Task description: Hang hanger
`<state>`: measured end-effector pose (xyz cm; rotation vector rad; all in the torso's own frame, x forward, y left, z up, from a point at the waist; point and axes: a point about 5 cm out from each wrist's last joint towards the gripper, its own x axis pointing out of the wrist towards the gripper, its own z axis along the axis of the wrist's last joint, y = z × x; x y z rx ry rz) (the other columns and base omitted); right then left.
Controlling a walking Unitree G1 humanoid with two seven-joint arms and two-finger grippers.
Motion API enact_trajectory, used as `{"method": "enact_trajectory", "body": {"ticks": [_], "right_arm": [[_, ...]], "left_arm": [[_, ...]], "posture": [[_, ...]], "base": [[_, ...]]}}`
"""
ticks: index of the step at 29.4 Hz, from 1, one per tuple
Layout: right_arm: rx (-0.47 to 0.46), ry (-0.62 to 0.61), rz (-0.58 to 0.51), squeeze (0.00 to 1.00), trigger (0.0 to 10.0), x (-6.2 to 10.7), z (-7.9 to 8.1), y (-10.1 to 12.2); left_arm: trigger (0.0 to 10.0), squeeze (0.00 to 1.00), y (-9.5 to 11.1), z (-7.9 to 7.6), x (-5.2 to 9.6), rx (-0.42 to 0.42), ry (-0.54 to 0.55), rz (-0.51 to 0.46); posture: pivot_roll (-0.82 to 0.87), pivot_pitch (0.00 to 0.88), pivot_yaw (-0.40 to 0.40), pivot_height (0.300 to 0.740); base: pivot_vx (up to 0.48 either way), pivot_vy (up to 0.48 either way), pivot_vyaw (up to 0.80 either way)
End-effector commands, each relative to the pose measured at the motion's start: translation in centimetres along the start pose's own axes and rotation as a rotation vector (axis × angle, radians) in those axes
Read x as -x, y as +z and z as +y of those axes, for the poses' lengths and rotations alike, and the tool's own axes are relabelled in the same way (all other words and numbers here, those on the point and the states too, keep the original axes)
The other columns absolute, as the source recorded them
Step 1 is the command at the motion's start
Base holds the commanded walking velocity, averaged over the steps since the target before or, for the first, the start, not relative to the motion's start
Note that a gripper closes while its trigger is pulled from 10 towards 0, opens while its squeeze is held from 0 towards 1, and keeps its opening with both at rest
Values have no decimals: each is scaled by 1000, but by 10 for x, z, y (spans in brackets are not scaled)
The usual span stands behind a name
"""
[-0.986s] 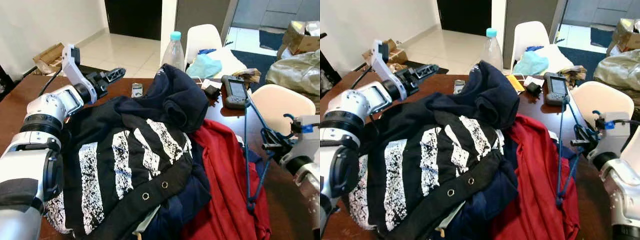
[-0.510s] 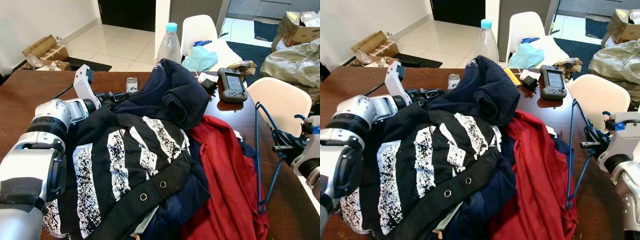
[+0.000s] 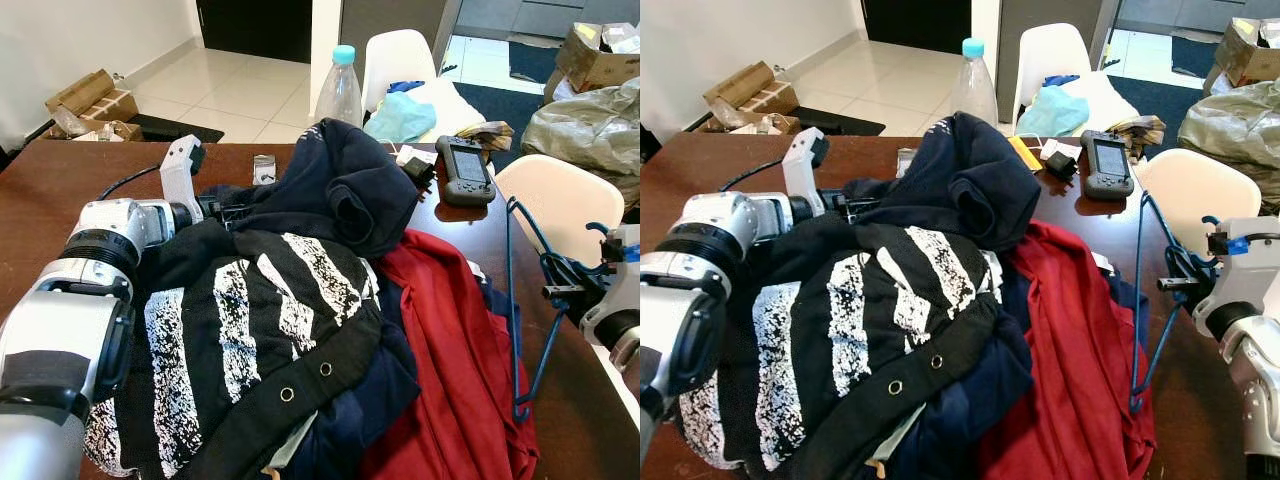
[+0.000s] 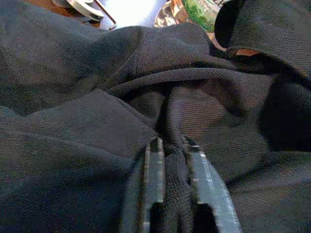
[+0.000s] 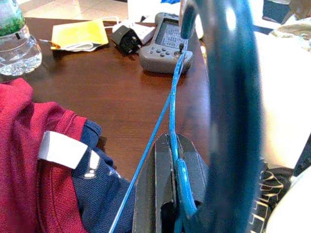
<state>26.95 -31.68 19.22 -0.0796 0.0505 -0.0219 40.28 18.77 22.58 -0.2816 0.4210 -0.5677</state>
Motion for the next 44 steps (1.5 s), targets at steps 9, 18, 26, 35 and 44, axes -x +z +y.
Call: {"method": "enact_trajectory", "body": {"ticks": [9,18,26,35,44], "right_arm": [[-44,-6,-20,0,10000,-6,5,-2],[-66,-10,-46,0,10000,-14,8,-1],[-87,-22,-77,0,10000,-20,10,-1],[-93,-43,-78,0,10000,-15,6,-4],[-95,-49,-71,0,10000,-13,3,-8]], "left_arm": [[0,0,112,-33,50,-170,-211,-477],[0,0,195,-158,128,-344,-857,-901],[0,0,185,-211,137,-297,-1135,-865],[0,0,146,-189,120,-289,-1099,-727],[0,0,112,-132,187,-379,-979,-700]], "posture": [[-38,101,6,740],[-7,56,20,740],[12,22,41,740],[10,28,53,740],[48,53,42,740]], "base": [[0,0,0],[0,0,0],[0,0,0],[0,0,0],[0,0,0]]}}
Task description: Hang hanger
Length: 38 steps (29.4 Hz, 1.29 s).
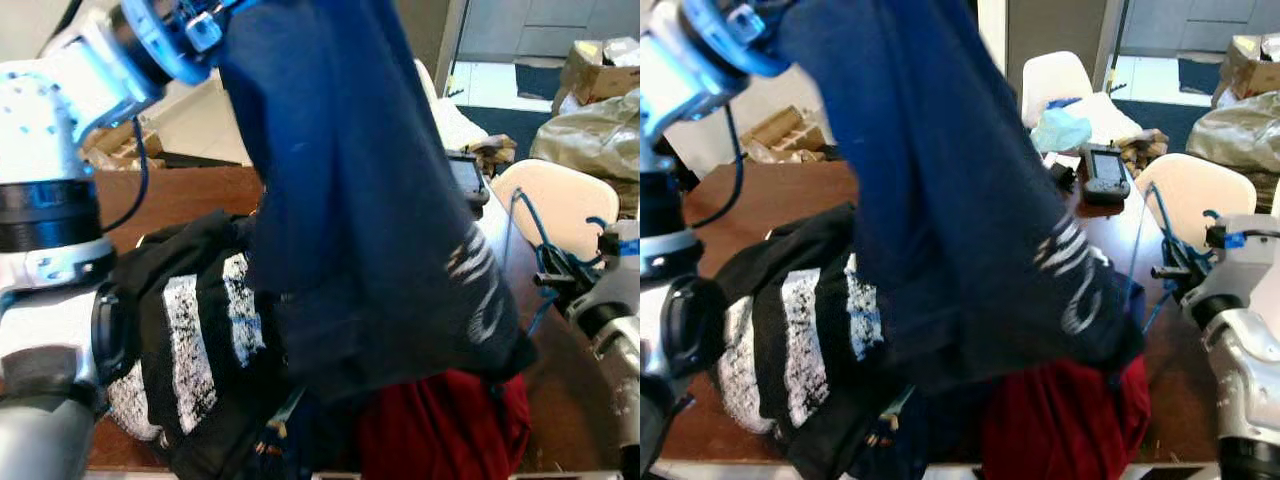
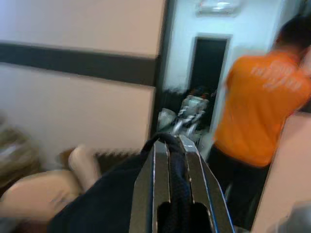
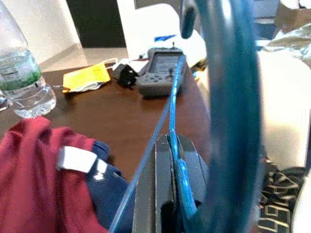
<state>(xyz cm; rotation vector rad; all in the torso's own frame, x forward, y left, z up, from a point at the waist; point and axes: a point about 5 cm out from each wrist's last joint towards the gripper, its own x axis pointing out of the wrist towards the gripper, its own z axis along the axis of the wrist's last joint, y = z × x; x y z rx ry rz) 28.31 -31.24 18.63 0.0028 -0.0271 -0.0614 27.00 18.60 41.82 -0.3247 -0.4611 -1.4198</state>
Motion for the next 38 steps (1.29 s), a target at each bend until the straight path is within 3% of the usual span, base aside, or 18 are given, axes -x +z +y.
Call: {"method": "enact_trajectory", "body": {"ticks": [1,4,5,6,9,14,20,21,23,30,31,32,33,34,35,36,37,38], "right_arm": [[-10,-9,4,0,10000,1,-2,-3],[-11,-10,5,0,10000,1,-3,-3],[-16,2,8,0,10000,-5,0,-4],[-16,2,8,0,10000,-5,0,-4],[-21,20,4,0,10000,-12,4,-3],[-21,28,5,0,10000,-14,6,-4],[-15,30,18,0,10000,-10,3,-7],[-15,30,18,0,10000,-10,3,-7],[-13,28,26,0,10000,-9,0,-8],[-10,37,31,0,10000,-10,2,-10],[-9,40,32,0,10000,-10,3,-10],[-9,40,32,0,10000,-10,3,-10],[-8,41,34,0,10000,-10,2,-10],[-8,41,34,0,10000,-10,2,-10],[-7,42,36,0,10000,-10,2,-10],[-7,42,36,0,10000,-10,2,-10],[-5,42,38,0,10000,-10,2,-10],[-4,42,39,0,10000,-10,2,-10]], "left_arm": [[0,0,21,-15,11,-75,-25,-43],[0,0,26,-21,19,-98,-6,-38],[0,0,73,-40,36,-257,97,-50],[0,0,73,-40,36,-257,97,-50],[0,0,111,-71,44,-402,139,-68],[0,0,108,-78,55,-389,176,-19],[0,0,37,-70,115,-199,360,371],[0,0,37,-70,115,-199,360,371],[0,0,14,-52,151,-157,590,518],[0,0,9,-29,191,-173,904,598],[0,0,16,-20,204,-229,1045,593],[0,0,16,-20,204,-229,1045,593],[392,0,32,-11,223,-336,1259,561],[392,0,32,-11,223,-336,1259,561],[0,0,43,-11,240,-419,1429,569],[0,0,43,-11,240,-419,1429,569],[2157,0,52,-13,255,-481,1583,555],[2157,0,55,-16,263,-513,1659,552]], "posture": [[48,53,42,740],[52,54,40,740],[93,56,27,740],[93,56,27,740],[99,54,24,740],[107,52,15,740],[102,62,14,740],[102,62,14,740],[103,67,12,740],[100,73,9,740],[99,75,7,740],[99,75,7,740],[96,76,7,740],[96,76,7,740],[97,77,7,740],[97,77,7,740],[97,77,7,740],[97,77,7,740]], "base": [[0,0,0],[0,0,0],[0,0,0],[0,0,0],[0,0,0],[0,0,0],[0,0,0],[0,0,0],[0,0,0],[0,0,0],[0,0,0],[0,0,0],[0,0,0],[0,0,0],[0,0,0],[0,0,0],[0,0,0],[0,0,0]]}}
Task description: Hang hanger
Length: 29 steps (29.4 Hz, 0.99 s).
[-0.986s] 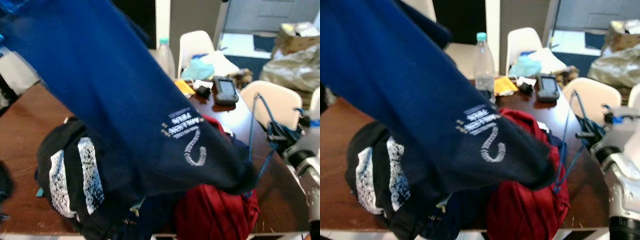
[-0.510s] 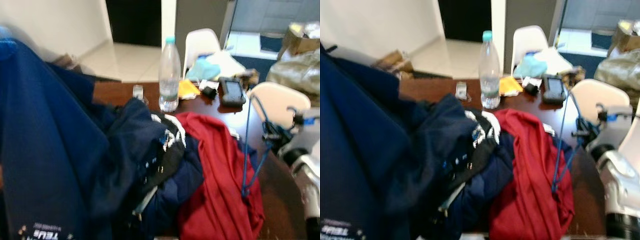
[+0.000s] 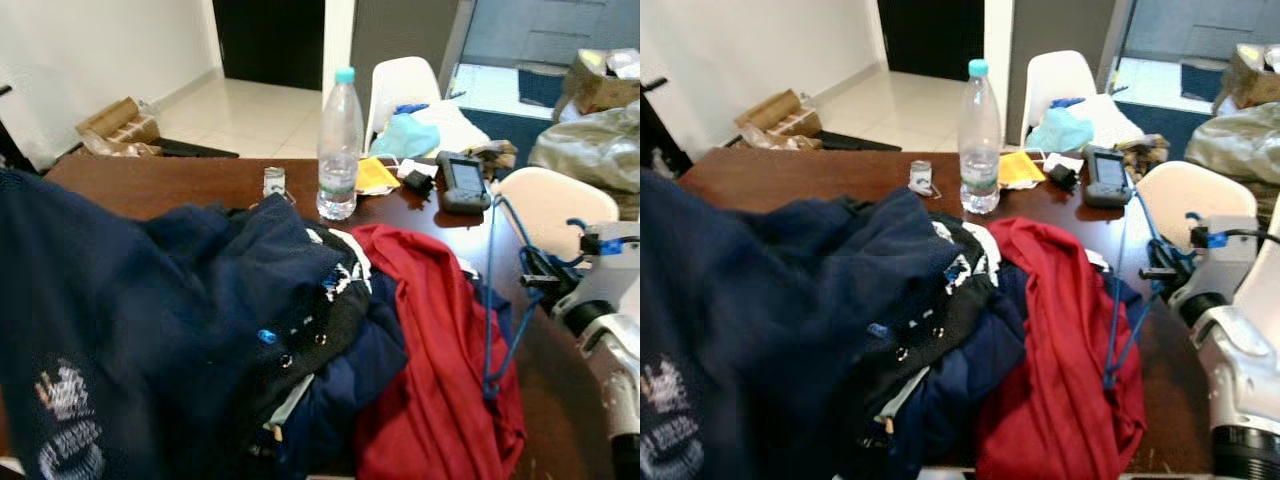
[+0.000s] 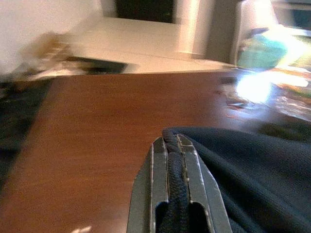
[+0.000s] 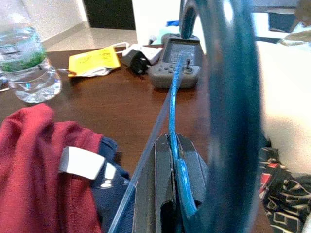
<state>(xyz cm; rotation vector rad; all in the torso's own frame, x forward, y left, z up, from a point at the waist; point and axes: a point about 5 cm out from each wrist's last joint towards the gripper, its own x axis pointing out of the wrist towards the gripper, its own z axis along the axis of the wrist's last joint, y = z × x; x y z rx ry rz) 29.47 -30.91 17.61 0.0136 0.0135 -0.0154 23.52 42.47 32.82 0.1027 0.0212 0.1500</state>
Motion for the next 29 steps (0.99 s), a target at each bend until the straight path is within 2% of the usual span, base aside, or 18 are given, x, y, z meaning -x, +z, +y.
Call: {"method": "enact_trajectory", "body": {"ticks": [1,2,3,4,5,7,9,10,11,14,16,19,21,25,26,27,28,29], "right_arm": [[6,-3,-2,0,10000,1,-2,0],[5,-3,-2,0,10000,1,-2,0],[5,-3,-2,0,10000,1,-2,0],[4,0,0,0,10000,1,-1,-1],[4,0,0,0,10000,1,-1,-1],[3,8,1,0,10000,0,2,-1],[5,11,2,0,10000,0,2,-1],[5,11,2,0,10000,0,2,-1],[6,10,3,0,10000,1,2,-1],[6,9,3,0,10000,1,1,-1],[7,6,4,0,10000,3,1,-2],[8,6,6,0,10000,4,1,-2],[11,6,8,0,10000,5,1,-3],[12,7,8,0,10000,5,1,-3],[13,6,8,0,10000,5,1,-2],[13,6,8,0,10000,5,1,-2],[13,7,7,0,10000,4,1,-2],[13,7,7,0,10000,4,1,-2]], "left_arm": [[2157,0,6,16,8,-45,125,-3],[2196,0,-3,20,9,-59,170,41],[2196,0,-3,20,9,-59,170,41],[10000,0,-21,19,6,-75,189,107],[10000,0,-21,19,6,-75,189,107],[10000,0,-58,4,-6,-65,150,210],[10000,0,-77,-10,-18,-45,106,237],[10000,0,-77,-10,-18,-45,106,237],[10000,0,-85,-17,-25,-53,84,250],[10000,0,-88,-19,-28,-62,82,255],[10000,0,-95,-27,-35,-77,63,263],[10000,0,-96,-30,-37,-87,57,260],[10000,1000,-93,-31,-40,-125,58,233],[10000,1000,-83,-36,-43,-137,15,182],[10000,1000,-72,-40,-43,-139,-46,148],[10000,1000,-72,-40,-43,-139,-46,148],[10000,1000,-60,-46,-40,-153,-148,123],[10000,1000,-60,-46,-40,-153,-148,123]], "posture": [[97,77,7,740],[100,79,7,740],[100,79,7,740],[96,79,8,740],[96,79,8,740],[89,79,8,740],[86,80,8,740],[86,80,8,740],[84,81,9,740],[84,81,9,740],[74,83,14,740],[74,83,14,740],[71,84,14,740],[69,85,14,740],[66,85,15,740],[66,85,15,740],[68,85,13,740],[68,85,13,740]], "base": [[0,0,0],[0,0,0],[0,0,0],[0,0,0],[0,0,0],[0,0,0],[0,0,0],[0,0,0],[0,0,0],[0,0,0],[0,0,0],[0,0,0],[0,0,0],[0,0,0],[0,0,0],[0,0,0],[0,0,0],[0,0,0]]}}
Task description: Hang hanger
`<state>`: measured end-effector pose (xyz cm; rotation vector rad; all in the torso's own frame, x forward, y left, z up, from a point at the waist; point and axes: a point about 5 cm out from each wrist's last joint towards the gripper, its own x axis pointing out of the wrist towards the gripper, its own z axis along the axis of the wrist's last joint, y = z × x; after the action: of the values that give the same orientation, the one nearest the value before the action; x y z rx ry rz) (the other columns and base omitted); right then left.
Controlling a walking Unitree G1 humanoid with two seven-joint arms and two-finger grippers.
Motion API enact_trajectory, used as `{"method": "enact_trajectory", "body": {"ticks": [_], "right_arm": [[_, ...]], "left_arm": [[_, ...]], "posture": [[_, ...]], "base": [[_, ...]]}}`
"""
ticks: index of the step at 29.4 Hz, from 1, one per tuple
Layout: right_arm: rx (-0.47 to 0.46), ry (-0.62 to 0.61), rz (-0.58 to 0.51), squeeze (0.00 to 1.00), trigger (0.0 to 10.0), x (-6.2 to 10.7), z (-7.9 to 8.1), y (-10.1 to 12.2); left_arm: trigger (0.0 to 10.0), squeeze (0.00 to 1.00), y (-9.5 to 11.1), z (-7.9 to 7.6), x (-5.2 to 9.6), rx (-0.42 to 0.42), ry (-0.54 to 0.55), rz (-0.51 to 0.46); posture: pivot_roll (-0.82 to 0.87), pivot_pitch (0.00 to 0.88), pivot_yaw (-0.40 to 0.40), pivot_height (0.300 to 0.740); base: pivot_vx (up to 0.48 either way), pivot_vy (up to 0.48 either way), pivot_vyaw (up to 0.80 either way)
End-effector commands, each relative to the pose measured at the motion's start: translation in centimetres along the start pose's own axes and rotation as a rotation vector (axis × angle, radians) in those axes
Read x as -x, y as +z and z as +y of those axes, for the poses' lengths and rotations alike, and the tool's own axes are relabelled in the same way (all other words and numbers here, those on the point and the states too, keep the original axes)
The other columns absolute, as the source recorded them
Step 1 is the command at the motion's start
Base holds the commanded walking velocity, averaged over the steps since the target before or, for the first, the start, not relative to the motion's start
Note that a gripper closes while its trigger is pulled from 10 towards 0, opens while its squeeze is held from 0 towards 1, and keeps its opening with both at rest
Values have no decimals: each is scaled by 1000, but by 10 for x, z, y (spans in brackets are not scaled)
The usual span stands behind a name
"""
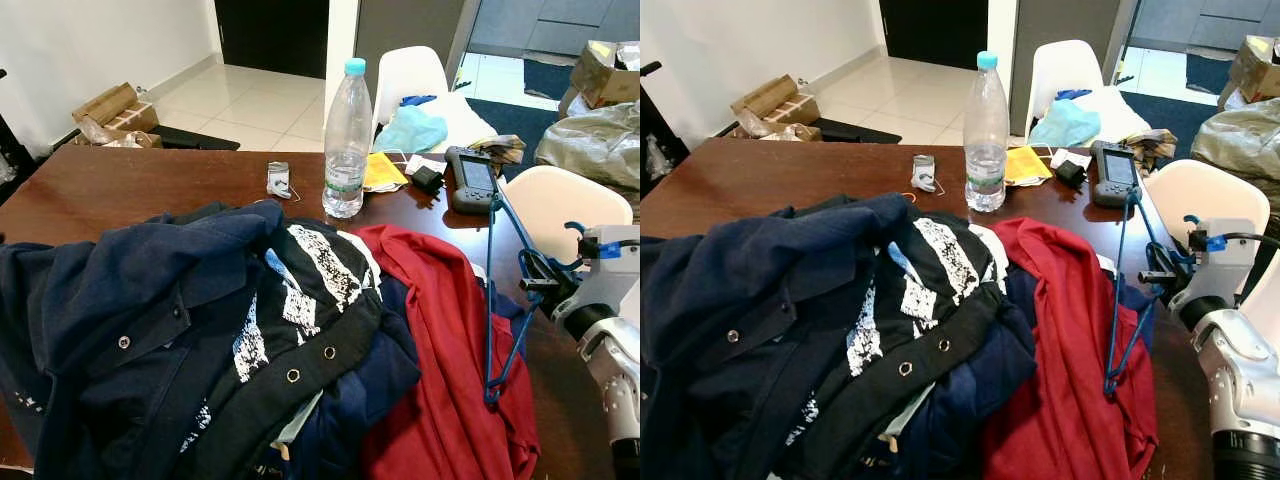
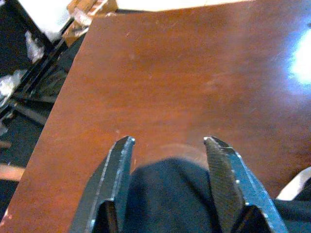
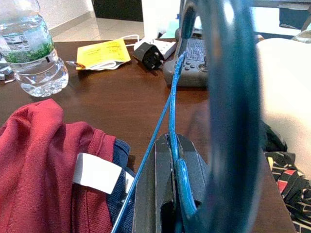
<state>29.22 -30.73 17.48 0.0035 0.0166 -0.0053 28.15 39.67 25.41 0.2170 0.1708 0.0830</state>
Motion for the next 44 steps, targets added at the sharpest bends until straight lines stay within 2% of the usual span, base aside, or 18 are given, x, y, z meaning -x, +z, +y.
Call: {"method": "enact_trajectory", "body": {"ticks": [1,3,5,6,7,8,9,12,14,16,17,18,19,22,23,29,34,44], "right_arm": [[3,-3,4,0,10000,2,0,0],[-1,0,3,0,10000,1,1,0],[-1,0,3,0,10000,1,1,0],[-3,1,2,0,10000,0,2,0],[-3,1,2,0,10000,0,2,0],[-5,4,0,0,10000,-1,3,0],[-5,4,0,0,10000,-1,3,0],[-12,4,-7,0,10000,-3,4,1],[-12,4,-7,0,10000,-3,4,1],[-20,2,-12,0,10000,-4,4,1],[-20,2,-12,0,10000,-4,4,1],[-24,1,-13,0,10000,-4,4,1],[-27,1,-14,0,10000,-5,5,1],[-31,1,-15,0,10000,-5,6,0],[-32,-1,-16,0,10000,-5,5,1],[-32,-21,-17,0,10000,-1,1,0],[-34,-25,-14,0,10000,1,1,-3],[-37,-27,-13,0,10000,1,2,-4]], "left_arm": [[10000,1000,9,-3,4,-32,-72,-18],[10000,1000,44,-26,24,-25,-420,-120],[10000,1000,44,-26,24,-25,-420,-120],[10000,1000,60,-38,38,-16,-591,-171],[10000,1000,60,-38,38,-16,-591,-171],[10000,1000,74,-48,55,-22,-765,-218],[10000,1000,74,-48,55,-22,-765,-218],[10000,1000,101,-66,91,-47,-1068,-347],[10000,1000,101,-66,91,-47,-1068,-347],[10000,1000,119,-95,104,-51,-1269,-467],[10000,1000,119,-95,104,-51,-1269,-467],[10000,1000,114,-116,100,-72,-1336,-433],[10000,808,98,-140,90,-120,-1396,-319],[10000,808,77,-161,83,-179,-1452,-186],[10000,0,64,-171,80,-251,-1473,-85],[10000,0,40,-179,87,-472,-1537,145],[10000,0,42,-170,73,-599,-1393,160],[10000,0,52,-165,71,-695,-1334,182]], "posture": [[68,85,13,740],[79,86,10,740],[79,86,10,740],[79,86,10,740],[79,86,10,740],[82,83,12,740],[82,83,12,740],[85,80,16,740],[85,80,16,740],[85,76,16,740],[85,76,16,740],[84,72,17,740],[79,70,22,740],[78,69,22,740],[73,68,28,740],[69,68,39,740],[73,72,44,740],[79,74,48,740]], "base": [[0,0,0],[0,0,0],[0,0,0],[0,0,0],[0,0,0],[0,0,0],[0,0,0],[0,0,0],[0,0,0],[0,0,0],[0,0,0],[0,0,0],[0,0,0],[0,0,0],[0,0,0],[0,0,0],[0,0,0],[0,0,0]]}}
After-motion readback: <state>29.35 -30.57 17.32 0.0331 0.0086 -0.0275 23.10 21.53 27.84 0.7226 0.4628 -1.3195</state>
